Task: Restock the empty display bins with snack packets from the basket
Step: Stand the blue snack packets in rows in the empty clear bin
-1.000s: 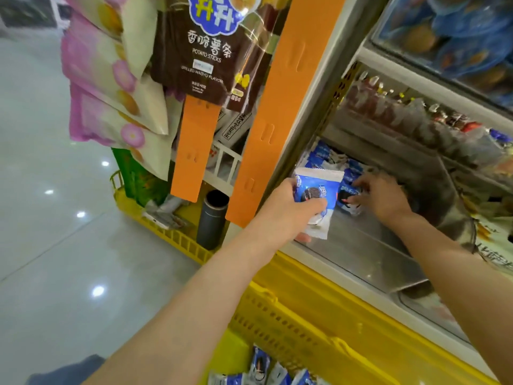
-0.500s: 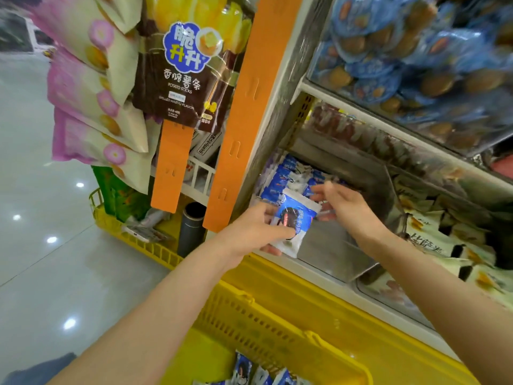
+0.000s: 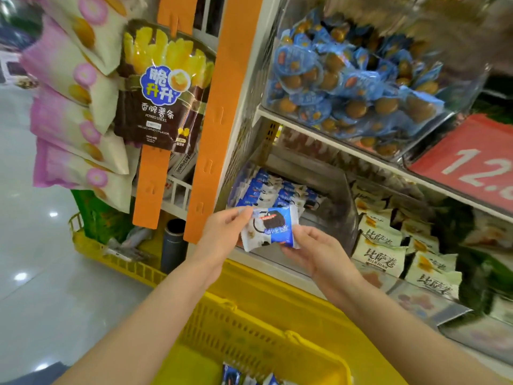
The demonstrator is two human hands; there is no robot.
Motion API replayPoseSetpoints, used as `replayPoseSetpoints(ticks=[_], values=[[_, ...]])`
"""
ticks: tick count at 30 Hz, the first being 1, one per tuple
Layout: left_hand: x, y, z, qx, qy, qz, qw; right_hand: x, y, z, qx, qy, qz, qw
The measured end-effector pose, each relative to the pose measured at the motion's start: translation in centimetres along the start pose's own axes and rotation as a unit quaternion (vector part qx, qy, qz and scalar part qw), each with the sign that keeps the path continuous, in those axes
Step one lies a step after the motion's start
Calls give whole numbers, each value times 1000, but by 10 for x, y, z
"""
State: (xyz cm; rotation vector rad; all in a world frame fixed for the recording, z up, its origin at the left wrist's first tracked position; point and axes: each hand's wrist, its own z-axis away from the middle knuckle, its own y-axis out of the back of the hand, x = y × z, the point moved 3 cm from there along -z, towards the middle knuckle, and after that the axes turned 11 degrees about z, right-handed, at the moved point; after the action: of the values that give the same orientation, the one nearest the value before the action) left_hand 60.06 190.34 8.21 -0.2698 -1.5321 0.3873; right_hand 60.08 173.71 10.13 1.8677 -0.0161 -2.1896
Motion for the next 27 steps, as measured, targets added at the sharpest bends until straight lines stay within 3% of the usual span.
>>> replayPoseSetpoints(ticks=[4,12,15,17,19,21,25,27], values=[[-4,-6,5,61,6,25,998,1,-16,9,-65,13,-17,998],[-17,-24,12,-22,-29,-54,998,-2,2,-2,40,2,33,999],[-17,-31,9,-37,-83,-178,980,-12,16,-9,83,53,120,988],[-9,-28,1,-31,-172,-320,931,-24,31,-21,144,97,193,966],[-4,-25,-11,-44,-263,-483,834,-37,47,-42,193,146,262,934],[-8,-24,-25,-78,-277,-578,764,-46,60,-66,224,163,367,888],[-21,-17,-46,-105,-259,-643,713,-41,62,-112,146,133,554,809],[-24,-13,-52,-109,-273,-637,712,-33,57,-130,82,127,611,777]])
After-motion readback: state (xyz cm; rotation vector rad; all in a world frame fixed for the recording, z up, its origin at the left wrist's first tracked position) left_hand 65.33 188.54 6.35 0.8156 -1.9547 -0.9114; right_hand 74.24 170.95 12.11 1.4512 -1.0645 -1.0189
